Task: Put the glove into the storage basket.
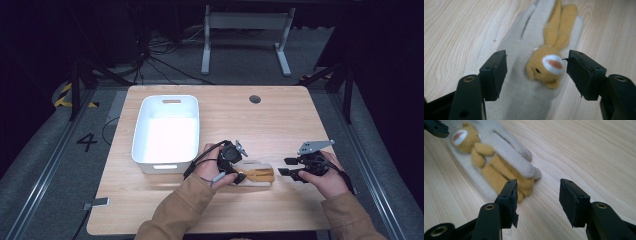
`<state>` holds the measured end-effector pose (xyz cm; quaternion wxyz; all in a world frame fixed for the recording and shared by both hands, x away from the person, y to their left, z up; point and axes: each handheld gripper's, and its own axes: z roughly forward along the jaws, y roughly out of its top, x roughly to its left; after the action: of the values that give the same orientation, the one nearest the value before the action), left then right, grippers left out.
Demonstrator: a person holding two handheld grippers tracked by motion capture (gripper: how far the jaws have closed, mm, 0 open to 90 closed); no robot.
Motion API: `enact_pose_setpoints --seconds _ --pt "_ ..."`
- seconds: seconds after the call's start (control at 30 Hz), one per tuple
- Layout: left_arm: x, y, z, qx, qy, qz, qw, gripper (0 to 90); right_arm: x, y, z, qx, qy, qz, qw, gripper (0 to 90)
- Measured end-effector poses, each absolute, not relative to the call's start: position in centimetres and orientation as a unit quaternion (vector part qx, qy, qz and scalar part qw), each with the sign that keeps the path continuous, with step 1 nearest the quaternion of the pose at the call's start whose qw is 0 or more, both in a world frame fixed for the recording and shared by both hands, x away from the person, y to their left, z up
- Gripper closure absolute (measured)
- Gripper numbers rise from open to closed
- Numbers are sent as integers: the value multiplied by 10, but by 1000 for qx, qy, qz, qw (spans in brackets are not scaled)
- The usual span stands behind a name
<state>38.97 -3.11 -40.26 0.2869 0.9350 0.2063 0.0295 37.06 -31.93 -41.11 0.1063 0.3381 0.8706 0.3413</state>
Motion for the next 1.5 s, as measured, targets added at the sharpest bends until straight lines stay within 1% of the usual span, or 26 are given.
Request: enact_pose_setpoints --seconds 0.03,0.1,0.23,0.33,0.37,0.63,0.83,1.0,1.07,1.27,1.3,1.37,1.4,1.47,1.5 --pt "391 -32 -404 936 205 33 285 322 371 -319 -411 338 871 341 106 492" --pt "393 -35 -409 937 207 33 280 278 371 -319 -412 340 869 345 104 483" --pt "395 -39 -416 939 206 34 275 228 370 -318 -412 342 867 349 100 474" --pt "397 -41 -424 941 205 29 269 211 371 -318 -413 342 867 350 99 472" --pt "399 -42 -427 941 205 27 266 190 371 -318 -413 342 866 350 98 470" --pt "402 -46 -437 944 205 16 257 194 370 -317 -414 339 867 353 96 469" --pt "400 -51 -442 950 197 27 242 214 370 -316 -413 338 866 355 96 468" --pt "398 -54 -442 953 194 36 229 266 370 -317 -413 337 865 359 100 469" --pt "396 -55 -441 955 196 41 219 303 370 -317 -412 339 864 360 99 467" --pt "395 -53 -439 956 197 45 215 416 369 -317 -411 341 861 363 99 475" --pt "395 -53 -439 956 198 46 212 416 369 -317 -411 341 861 363 99 475" --pt "395 -53 -438 956 200 46 211 449 369 -317 -411 340 861 364 99 479" --pt "395 -52 -437 955 206 43 210 488 369 -317 -411 341 861 364 100 483" --pt "395 -51 -437 954 208 42 210 504 369 -317 -411 341 861 364 100 484" --pt "395 -50 -436 954 210 42 208 541 369 -317 -411 342 861 364 100 487"
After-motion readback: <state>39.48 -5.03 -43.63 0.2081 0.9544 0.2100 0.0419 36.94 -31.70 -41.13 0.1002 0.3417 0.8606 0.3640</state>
